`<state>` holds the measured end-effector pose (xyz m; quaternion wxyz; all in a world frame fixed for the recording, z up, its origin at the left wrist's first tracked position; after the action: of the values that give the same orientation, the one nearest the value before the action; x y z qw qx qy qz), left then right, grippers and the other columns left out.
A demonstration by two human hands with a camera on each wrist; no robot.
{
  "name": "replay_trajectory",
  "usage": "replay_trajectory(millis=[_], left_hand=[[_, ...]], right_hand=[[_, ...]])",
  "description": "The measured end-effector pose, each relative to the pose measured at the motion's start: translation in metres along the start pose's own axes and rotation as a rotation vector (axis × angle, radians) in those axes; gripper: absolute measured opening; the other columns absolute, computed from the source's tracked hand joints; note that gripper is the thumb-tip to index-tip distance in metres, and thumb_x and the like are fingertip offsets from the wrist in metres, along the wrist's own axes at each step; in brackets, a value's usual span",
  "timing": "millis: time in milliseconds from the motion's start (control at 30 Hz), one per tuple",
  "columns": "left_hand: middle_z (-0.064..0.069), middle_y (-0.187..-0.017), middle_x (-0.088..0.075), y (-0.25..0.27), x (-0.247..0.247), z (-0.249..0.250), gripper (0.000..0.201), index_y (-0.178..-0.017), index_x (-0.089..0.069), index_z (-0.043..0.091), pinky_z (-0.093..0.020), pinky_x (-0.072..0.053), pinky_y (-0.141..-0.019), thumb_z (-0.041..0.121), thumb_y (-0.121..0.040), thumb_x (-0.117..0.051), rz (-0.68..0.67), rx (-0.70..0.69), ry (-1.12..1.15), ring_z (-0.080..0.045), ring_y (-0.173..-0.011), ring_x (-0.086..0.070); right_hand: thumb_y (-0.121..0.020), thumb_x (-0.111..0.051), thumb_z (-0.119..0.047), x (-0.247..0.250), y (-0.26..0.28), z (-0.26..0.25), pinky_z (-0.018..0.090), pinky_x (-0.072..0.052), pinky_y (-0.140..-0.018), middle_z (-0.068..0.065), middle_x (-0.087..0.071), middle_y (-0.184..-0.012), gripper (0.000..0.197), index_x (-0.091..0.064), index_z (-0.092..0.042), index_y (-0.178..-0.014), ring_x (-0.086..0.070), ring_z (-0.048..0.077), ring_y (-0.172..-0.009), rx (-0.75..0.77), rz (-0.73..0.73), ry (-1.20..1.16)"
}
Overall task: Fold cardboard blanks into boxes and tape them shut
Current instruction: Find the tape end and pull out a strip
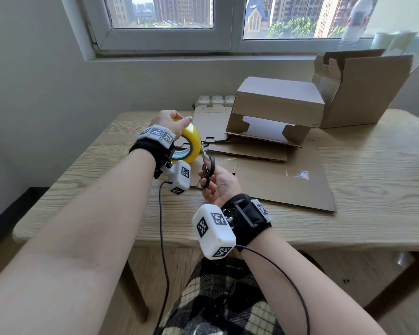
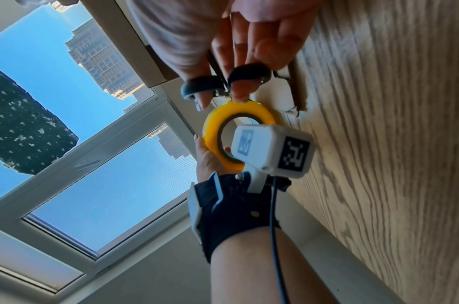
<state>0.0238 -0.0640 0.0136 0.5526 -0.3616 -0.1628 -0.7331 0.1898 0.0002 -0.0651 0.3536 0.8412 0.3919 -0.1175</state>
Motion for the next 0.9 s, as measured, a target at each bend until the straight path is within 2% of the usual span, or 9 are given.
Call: replay_trajectory(millis=[133,200,333,433,567,667,800,833,900], left_hand=[[0.004,-0.085,-0.057,0.000,0.000,0.000,0.035,-0.102,-0.063,0.019,-0.028,-0.038,-0.062,0.052,-0.092,-0.058,0.011,0.002,0.004,-0.012,-0.071,-0.051],[0.003,-0.086,-0.058,0.001,-0.001,0.000,0.035,-0.102,-0.063,0.019,-0.027,-0.038,-0.060,0.052,-0.092,-0.058,0.017,-0.001,-0.012,-0.013,-0.073,-0.052],[-0.001,-0.095,-0.061,0.001,-0.001,0.001,0.037,-0.106,-0.063,0.018,-0.029,-0.041,-0.070,0.053,-0.093,-0.056,0.023,-0.002,-0.029,-0.022,-0.084,-0.057],[-0.001,-0.095,-0.061,0.000,-0.001,0.002,0.038,-0.107,-0.064,0.018,-0.030,-0.041,-0.071,0.052,-0.093,-0.056,0.025,0.000,-0.034,-0.021,-0.084,-0.057],[-0.002,-0.095,-0.062,0.001,-0.001,0.001,0.037,-0.106,-0.063,0.018,-0.028,-0.040,-0.066,0.052,-0.094,-0.056,0.029,-0.009,-0.037,-0.020,-0.081,-0.057],[-0.002,-0.096,-0.063,0.000,0.001,-0.002,0.038,-0.106,-0.063,0.017,-0.025,-0.036,-0.057,0.052,-0.094,-0.055,0.026,-0.023,-0.034,-0.019,-0.080,-0.056],[-0.002,-0.097,-0.062,-0.001,0.001,-0.005,0.038,-0.106,-0.063,0.018,-0.026,-0.037,-0.060,0.052,-0.094,-0.055,0.021,-0.022,-0.020,-0.021,-0.083,-0.056],[-0.003,-0.097,-0.063,-0.001,0.001,-0.005,0.038,-0.106,-0.063,0.017,-0.027,-0.038,-0.061,0.052,-0.094,-0.055,0.020,-0.023,-0.019,-0.021,-0.084,-0.057],[-0.003,-0.097,-0.063,-0.002,0.000,-0.005,0.038,-0.106,-0.063,0.017,-0.027,-0.038,-0.061,0.052,-0.094,-0.055,0.024,-0.022,-0.017,-0.021,-0.084,-0.057]], right_hand=[[-0.083,-0.069,-0.051,-0.004,0.005,0.001,0.019,-0.038,-0.042,0.005,-0.061,-0.082,0.047,-0.067,-0.008,-0.100,-0.049,0.014,-0.052,-0.125,-0.077,0.023],[-0.084,-0.069,-0.050,-0.004,0.003,0.001,0.018,-0.040,-0.040,0.005,-0.061,-0.079,0.044,-0.066,-0.008,-0.093,-0.049,0.013,-0.051,-0.130,-0.080,0.020],[-0.091,-0.067,-0.036,-0.005,0.000,-0.003,0.014,-0.031,-0.033,0.003,-0.060,-0.072,0.032,-0.060,-0.007,-0.080,-0.048,0.008,-0.039,-0.092,-0.072,-0.053],[-0.091,-0.069,-0.026,-0.006,0.001,-0.004,0.013,-0.027,-0.028,0.004,-0.060,-0.065,0.023,-0.062,-0.006,-0.085,-0.046,0.005,-0.033,-0.052,-0.031,-0.096],[-0.088,-0.073,-0.019,-0.009,0.001,0.004,0.015,-0.031,-0.030,0.005,-0.063,-0.068,0.016,-0.069,-0.008,-0.099,-0.046,0.006,-0.038,0.027,0.022,-0.096],[-0.086,-0.075,-0.024,-0.011,0.002,0.005,0.016,-0.034,-0.035,0.004,-0.064,-0.072,0.016,-0.068,-0.012,-0.092,-0.050,0.007,-0.043,0.068,-0.013,-0.075],[-0.078,-0.077,-0.050,-0.013,-0.001,0.009,0.020,-0.037,-0.037,0.003,-0.064,-0.081,0.046,-0.070,-0.010,-0.099,-0.052,0.011,-0.048,-0.039,-0.071,-0.015],[-0.078,-0.077,-0.050,-0.013,-0.002,0.010,0.020,-0.037,-0.036,0.003,-0.064,-0.080,0.048,-0.070,-0.009,-0.100,-0.052,0.012,-0.048,-0.051,-0.068,-0.019],[-0.083,-0.077,-0.038,-0.013,-0.003,0.008,0.017,-0.033,-0.034,0.004,-0.062,-0.075,0.033,-0.069,-0.009,-0.096,-0.049,0.010,-0.044,-0.023,-0.057,-0.030]])
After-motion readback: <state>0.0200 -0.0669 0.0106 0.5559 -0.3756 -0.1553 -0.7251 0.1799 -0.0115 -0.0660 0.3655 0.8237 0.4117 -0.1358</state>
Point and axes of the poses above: each hand's wrist, its own y-axis away from the middle knuckle, its own x-axis out of the back of the hand, z = x × y, the point moved 2 cm from there along -y, towards the middle knuckle
